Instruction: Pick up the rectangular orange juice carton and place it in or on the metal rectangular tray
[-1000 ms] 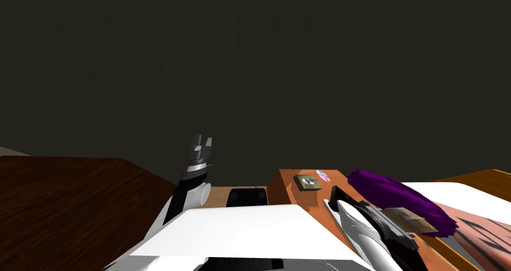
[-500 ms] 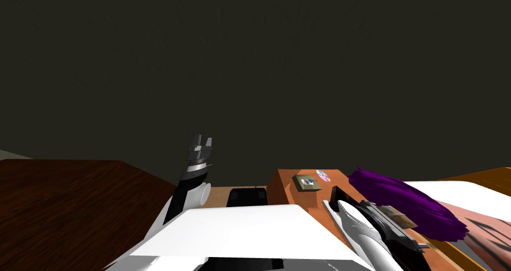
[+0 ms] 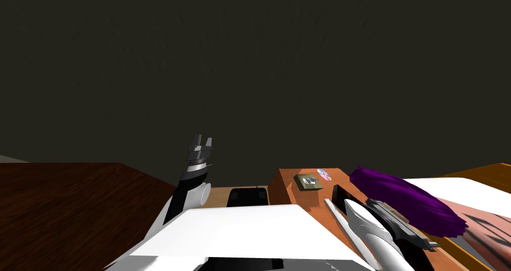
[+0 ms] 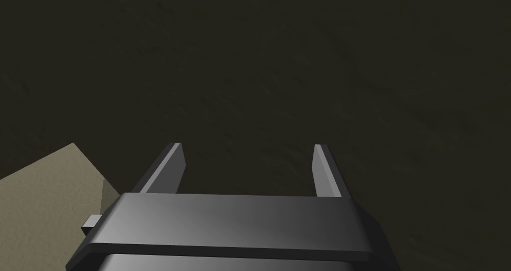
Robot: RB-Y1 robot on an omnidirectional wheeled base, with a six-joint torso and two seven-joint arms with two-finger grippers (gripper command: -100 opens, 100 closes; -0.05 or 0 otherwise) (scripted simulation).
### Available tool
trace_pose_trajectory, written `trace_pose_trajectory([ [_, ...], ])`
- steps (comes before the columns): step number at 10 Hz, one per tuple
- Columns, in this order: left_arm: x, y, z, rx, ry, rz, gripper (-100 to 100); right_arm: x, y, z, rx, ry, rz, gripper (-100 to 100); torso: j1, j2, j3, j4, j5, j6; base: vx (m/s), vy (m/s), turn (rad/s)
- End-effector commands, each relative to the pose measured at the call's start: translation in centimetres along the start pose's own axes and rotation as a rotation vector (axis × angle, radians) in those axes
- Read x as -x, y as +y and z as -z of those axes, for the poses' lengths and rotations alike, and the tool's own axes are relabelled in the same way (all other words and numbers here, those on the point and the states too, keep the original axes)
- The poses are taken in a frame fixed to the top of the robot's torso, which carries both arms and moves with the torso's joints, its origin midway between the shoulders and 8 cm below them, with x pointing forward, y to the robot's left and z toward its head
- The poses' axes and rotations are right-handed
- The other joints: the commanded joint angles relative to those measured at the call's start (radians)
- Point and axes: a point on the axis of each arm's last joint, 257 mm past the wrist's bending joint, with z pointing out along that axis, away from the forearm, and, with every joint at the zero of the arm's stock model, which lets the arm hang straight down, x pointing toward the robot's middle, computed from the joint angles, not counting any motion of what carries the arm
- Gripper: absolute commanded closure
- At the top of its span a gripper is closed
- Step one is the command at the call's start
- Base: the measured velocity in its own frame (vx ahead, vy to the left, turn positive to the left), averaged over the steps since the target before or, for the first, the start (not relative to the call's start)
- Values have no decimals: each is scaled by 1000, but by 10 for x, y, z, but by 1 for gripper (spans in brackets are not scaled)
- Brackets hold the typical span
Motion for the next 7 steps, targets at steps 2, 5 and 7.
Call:
trace_pose_trajectory([
  [2, 0, 0, 0, 0, 0, 0, 0, 30, 4, -24, 10, -10, -4, -100, 0, 0, 0, 0, 0, 0, 2, 95, -32],
  [5, 0, 0, 0, 0, 0, 0, 0, 48, 6, -35, 16, -17, -7, -100, -2, 0, 0, 0, 0, 0, 3, 64, -27],
  [7, 0, 0, 0, 0, 0, 0, 0, 53, 6, -39, 17, -19, -10, -100, -3, -1, 0, 0, -1, 0, 7, 35, -13],
])
